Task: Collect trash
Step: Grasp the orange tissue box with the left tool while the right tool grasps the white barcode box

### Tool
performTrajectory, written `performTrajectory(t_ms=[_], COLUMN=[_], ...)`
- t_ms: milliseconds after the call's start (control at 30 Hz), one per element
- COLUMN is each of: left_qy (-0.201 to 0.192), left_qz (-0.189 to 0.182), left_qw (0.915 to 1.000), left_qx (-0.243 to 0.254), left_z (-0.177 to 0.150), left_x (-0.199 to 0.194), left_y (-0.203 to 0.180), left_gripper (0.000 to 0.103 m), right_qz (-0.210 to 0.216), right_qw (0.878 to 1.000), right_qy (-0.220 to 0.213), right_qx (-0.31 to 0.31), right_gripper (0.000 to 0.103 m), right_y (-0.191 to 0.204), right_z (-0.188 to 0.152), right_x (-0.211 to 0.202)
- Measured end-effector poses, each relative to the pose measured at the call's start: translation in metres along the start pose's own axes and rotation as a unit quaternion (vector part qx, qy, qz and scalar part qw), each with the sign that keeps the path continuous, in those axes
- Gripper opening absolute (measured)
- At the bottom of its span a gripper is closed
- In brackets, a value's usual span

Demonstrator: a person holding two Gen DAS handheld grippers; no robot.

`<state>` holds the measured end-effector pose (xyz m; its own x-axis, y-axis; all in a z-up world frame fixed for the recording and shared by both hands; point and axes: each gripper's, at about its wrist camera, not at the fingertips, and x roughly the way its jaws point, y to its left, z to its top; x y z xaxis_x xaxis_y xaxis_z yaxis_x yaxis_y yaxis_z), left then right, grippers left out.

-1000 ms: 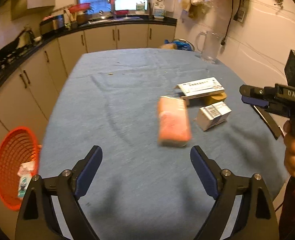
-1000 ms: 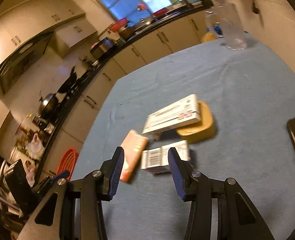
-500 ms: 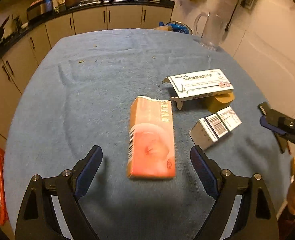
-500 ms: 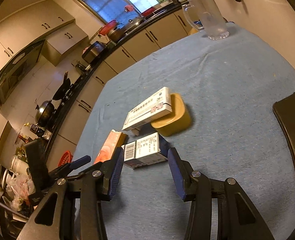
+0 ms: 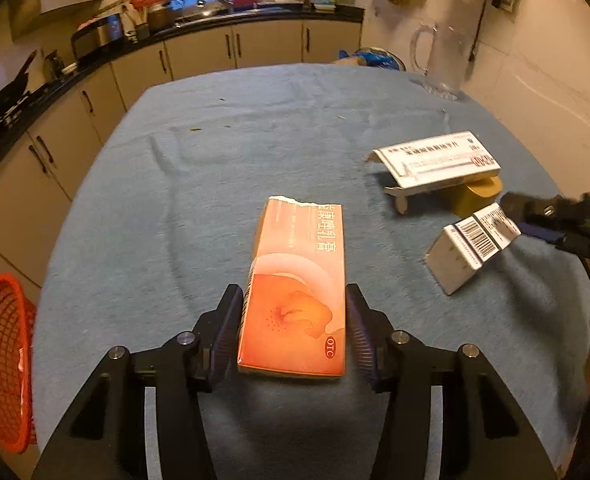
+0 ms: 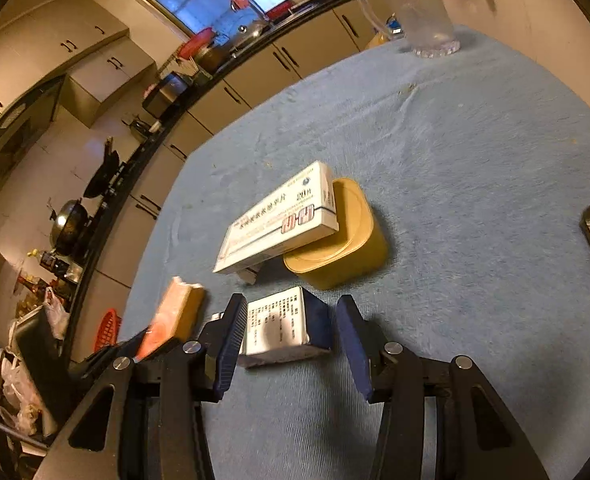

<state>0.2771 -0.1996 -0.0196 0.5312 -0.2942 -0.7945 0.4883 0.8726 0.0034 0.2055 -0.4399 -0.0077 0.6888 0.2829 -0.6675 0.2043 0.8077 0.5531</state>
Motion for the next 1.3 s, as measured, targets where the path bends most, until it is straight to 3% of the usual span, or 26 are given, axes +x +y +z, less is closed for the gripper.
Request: performTrajectory(t_ms=[133,300,333,467,733,800,833,867,1200,1300], left_qy=[-0.013,-0.027,-0.029,-0.034,-0.042,-0.045,-0.047,-0.049,-0.07,-0.073], left_qz=[0.005,0.003,0.001,-0.004,-0.003,-0.003,-0.002,-0.001,0.011,0.016], left_qw=[0.9999,0.9993,0.9992,0.9988,0.9983,0.9981,0.998,0.9979,0.9966,0.9965], left_qx=[-0.009,-0.024,-0.027,-0.035,-0.041,-0.042,-0.043,-0.043,-0.043,-0.039], left_z=[-0.006,-0.012,-0.014,-0.018,-0.025,-0.026,-0.027,-0.028,-0.043,-0.046], left_x=[-0.014,-0.028,-0.031,-0.035,-0.043,-0.045,-0.046,-0.048,-0.063,-0.067], left_y=[0.016,0.034,0.036,0.041,0.05,0.051,0.052,0.052,0.054,0.052], left_gripper=[0.051,0.051,0.051,0.051,0.051,0.051,0.051,0.051,0.05,0.046], right_qz=[0.023,0.111,0.105,0.013,-0.016,-0.028,-0.037,-0.044,-0.018,-0.02], right_qw=[0.999,0.987,0.987,0.989,0.979,0.977,0.976,0.975,0.985,0.986], right_qy=[0.028,0.091,0.084,0.031,0.074,0.079,0.081,0.083,0.032,0.018], right_qx=[-0.011,-0.078,-0.09,-0.146,-0.189,-0.198,-0.2,-0.199,-0.168,-0.167], right_gripper=[0.053,0.053,0.053,0.061,0.061,0.057,0.048,0.048,0.045,0.045], right_y=[0.011,0.046,0.05,0.06,0.073,0.074,0.073,0.073,0.084,0.09], right_z=[-0.012,-0.037,-0.038,-0.027,-0.03,-0.035,-0.036,-0.038,-0.06,-0.068], right_x=[0.004,-0.003,-0.008,-0.014,0.032,0.036,0.037,0.038,0.003,-0.001])
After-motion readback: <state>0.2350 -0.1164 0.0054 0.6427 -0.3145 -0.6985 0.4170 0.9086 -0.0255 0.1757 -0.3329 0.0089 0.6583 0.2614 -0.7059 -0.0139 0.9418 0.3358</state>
